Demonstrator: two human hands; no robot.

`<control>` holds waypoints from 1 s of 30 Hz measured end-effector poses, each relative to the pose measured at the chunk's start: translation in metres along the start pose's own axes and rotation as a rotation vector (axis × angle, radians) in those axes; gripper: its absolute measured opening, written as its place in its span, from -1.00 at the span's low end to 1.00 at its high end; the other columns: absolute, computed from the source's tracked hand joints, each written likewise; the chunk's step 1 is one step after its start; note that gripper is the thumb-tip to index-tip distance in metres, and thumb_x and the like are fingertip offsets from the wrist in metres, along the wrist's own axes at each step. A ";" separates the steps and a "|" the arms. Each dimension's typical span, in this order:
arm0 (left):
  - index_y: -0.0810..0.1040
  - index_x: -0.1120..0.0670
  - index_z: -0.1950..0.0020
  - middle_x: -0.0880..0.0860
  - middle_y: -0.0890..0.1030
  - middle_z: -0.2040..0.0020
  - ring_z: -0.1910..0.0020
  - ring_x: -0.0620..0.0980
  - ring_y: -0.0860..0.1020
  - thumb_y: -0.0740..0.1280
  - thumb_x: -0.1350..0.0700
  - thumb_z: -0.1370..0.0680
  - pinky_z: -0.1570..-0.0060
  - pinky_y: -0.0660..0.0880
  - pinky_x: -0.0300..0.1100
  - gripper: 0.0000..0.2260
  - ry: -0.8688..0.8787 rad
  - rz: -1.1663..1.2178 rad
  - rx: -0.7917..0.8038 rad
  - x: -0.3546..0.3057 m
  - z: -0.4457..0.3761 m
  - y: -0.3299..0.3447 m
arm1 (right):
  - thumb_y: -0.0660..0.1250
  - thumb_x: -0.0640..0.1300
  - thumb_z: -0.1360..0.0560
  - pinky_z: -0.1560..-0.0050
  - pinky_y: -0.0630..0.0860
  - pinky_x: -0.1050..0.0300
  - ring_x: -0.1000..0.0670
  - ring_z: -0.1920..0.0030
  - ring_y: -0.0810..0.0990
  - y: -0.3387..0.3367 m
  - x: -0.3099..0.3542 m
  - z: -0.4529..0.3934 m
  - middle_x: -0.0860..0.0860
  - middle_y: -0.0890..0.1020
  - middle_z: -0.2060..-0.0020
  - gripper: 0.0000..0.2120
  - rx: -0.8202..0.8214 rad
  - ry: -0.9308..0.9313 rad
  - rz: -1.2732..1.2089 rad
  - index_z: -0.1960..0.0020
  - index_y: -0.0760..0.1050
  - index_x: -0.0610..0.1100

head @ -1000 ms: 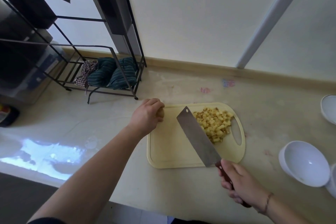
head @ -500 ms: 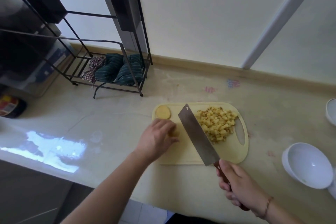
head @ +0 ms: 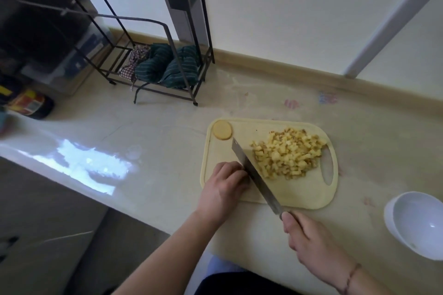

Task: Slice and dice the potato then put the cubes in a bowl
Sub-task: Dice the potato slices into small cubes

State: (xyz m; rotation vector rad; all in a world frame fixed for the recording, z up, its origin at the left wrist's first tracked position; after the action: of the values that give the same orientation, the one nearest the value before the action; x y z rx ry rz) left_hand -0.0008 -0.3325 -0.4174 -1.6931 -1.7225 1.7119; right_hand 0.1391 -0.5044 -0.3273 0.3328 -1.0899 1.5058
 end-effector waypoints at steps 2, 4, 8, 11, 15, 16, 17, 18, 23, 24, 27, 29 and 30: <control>0.63 0.15 -0.08 0.08 0.58 -0.13 -0.06 0.10 0.53 0.40 0.11 -0.55 -0.05 0.54 -0.07 -0.84 -0.019 -0.018 -0.042 -0.007 0.004 -0.002 | 0.12 0.09 -0.56 0.36 0.36 0.20 0.15 0.48 0.44 -0.010 -0.001 -0.003 0.07 0.49 0.51 -0.68 0.025 -0.019 0.034 0.29 0.39 -0.02; 0.65 0.14 -0.07 0.08 0.61 -0.13 -0.07 0.14 0.55 0.42 0.13 -0.57 -0.08 0.55 -0.04 -0.87 0.010 -0.074 -0.064 -0.013 0.007 -0.003 | 0.11 0.14 -0.54 0.32 0.38 0.19 0.12 0.42 0.48 -0.018 -0.001 -0.006 0.07 0.51 0.46 -0.65 0.029 -0.060 0.086 0.32 0.36 -0.03; 0.68 0.20 -0.05 0.14 0.65 -0.14 -0.05 0.21 0.58 0.43 0.21 -0.58 -0.09 0.56 0.01 -0.91 0.025 -0.111 -0.062 -0.010 0.006 0.002 | 0.03 0.28 -0.43 0.29 0.38 0.21 0.10 0.37 0.54 -0.019 -0.005 -0.007 0.08 0.58 0.36 -0.59 0.042 -0.080 0.086 0.28 0.36 -0.03; 0.69 0.23 -0.05 0.16 0.65 -0.13 -0.08 0.22 0.58 0.47 0.25 -0.55 -0.10 0.56 0.02 -0.90 0.001 -0.080 -0.054 -0.008 0.008 0.005 | -0.14 0.56 -0.28 0.34 0.37 0.24 0.11 0.39 0.55 -0.016 -0.008 -0.005 0.06 0.61 0.33 -0.44 0.042 -0.080 0.075 0.19 0.34 0.13; 0.69 0.24 -0.05 0.16 0.64 -0.12 -0.11 0.19 0.58 0.49 0.25 -0.54 -0.14 0.55 0.00 -0.88 -0.035 -0.044 -0.074 -0.008 0.008 0.006 | -0.22 0.62 -0.22 0.36 0.37 0.23 0.11 0.40 0.54 -0.016 -0.011 -0.006 0.10 0.57 0.42 -0.34 0.000 -0.078 0.106 0.14 0.29 0.12; 0.69 0.25 -0.05 0.16 0.64 -0.12 -0.12 0.19 0.58 0.48 0.25 -0.54 -0.15 0.55 -0.01 -0.88 -0.051 -0.039 -0.078 -0.008 0.008 0.007 | -0.16 0.56 -0.29 0.38 0.37 0.26 0.13 0.42 0.53 -0.017 -0.009 -0.005 0.11 0.55 0.45 -0.43 -0.014 -0.087 0.110 0.15 0.29 0.12; 0.69 0.25 -0.05 0.17 0.64 -0.12 -0.12 0.19 0.58 0.48 0.25 -0.54 -0.15 0.55 0.00 -0.88 -0.060 -0.035 -0.079 -0.008 0.008 0.007 | -0.09 0.50 -0.36 0.40 0.36 0.31 0.16 0.46 0.51 -0.018 -0.008 -0.005 0.12 0.53 0.49 -0.52 -0.029 -0.111 0.126 0.17 0.29 0.12; 0.69 0.26 -0.05 0.18 0.64 -0.12 -0.12 0.20 0.59 0.48 0.25 -0.54 -0.14 0.55 0.01 -0.88 -0.062 -0.032 -0.080 -0.008 0.008 0.008 | -0.04 0.45 -0.40 0.44 0.34 0.37 0.19 0.51 0.49 -0.019 -0.007 -0.005 0.12 0.52 0.52 -0.57 -0.037 -0.140 0.146 0.19 0.30 0.11; 0.70 0.27 -0.02 0.20 0.65 -0.10 -0.08 0.22 0.61 0.50 0.27 -0.51 -0.12 0.55 0.02 -0.88 -0.055 -0.031 -0.078 -0.006 0.006 0.008 | -0.19 0.53 -0.38 0.49 0.32 0.38 0.23 0.57 0.43 -0.016 -0.010 -0.002 0.08 0.55 0.43 -0.46 -0.074 -0.126 0.216 0.25 0.29 0.13; 0.70 0.27 -0.02 0.20 0.65 -0.09 -0.07 0.22 0.61 0.50 0.27 -0.52 -0.12 0.55 0.02 -0.89 -0.057 -0.024 -0.078 -0.007 0.006 0.008 | -0.22 0.56 -0.34 0.47 0.33 0.37 0.22 0.56 0.43 -0.015 -0.011 -0.004 0.09 0.55 0.43 -0.44 -0.061 -0.096 0.201 0.25 0.29 0.14; 0.70 0.26 -0.01 0.18 0.66 -0.10 -0.08 0.20 0.61 0.50 0.26 -0.52 -0.13 0.55 0.02 -0.90 -0.062 -0.005 -0.080 -0.006 0.006 0.007 | -0.31 0.61 -0.23 0.33 0.39 0.27 0.17 0.44 0.51 -0.013 -0.016 -0.017 0.14 0.58 0.34 -0.34 -0.002 -0.065 0.194 0.17 0.29 0.17; 0.70 0.26 -0.01 0.18 0.66 -0.10 -0.08 0.20 0.60 0.50 0.26 -0.52 -0.12 0.55 0.03 -0.90 -0.071 0.000 -0.080 -0.004 0.005 0.007 | -0.30 0.59 -0.25 0.26 0.40 0.17 0.14 0.36 0.53 -0.011 -0.015 -0.028 0.13 0.58 0.28 -0.33 0.045 -0.082 0.198 0.12 0.30 0.14; 0.70 0.25 -0.01 0.18 0.66 -0.09 -0.08 0.20 0.60 0.51 0.26 -0.52 -0.13 0.55 0.02 -0.90 -0.083 0.002 -0.080 -0.005 0.005 0.007 | -0.27 0.56 -0.29 0.24 0.40 0.13 0.13 0.33 0.53 -0.009 -0.014 -0.033 0.12 0.57 0.26 -0.36 0.052 -0.101 0.188 0.11 0.30 0.12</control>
State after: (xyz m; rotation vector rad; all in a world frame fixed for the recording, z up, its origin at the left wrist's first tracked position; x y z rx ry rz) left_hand 0.0012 -0.3412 -0.4219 -1.6794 -1.8499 1.7603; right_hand 0.1630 -0.4889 -0.3501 0.3529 -1.1899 1.7014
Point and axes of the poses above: each hand's wrist, its own z-axis away from the middle knuckle, its own y-axis out of the palm, x = y × z, the point moved 1 cm from there along -z, towards the middle knuckle
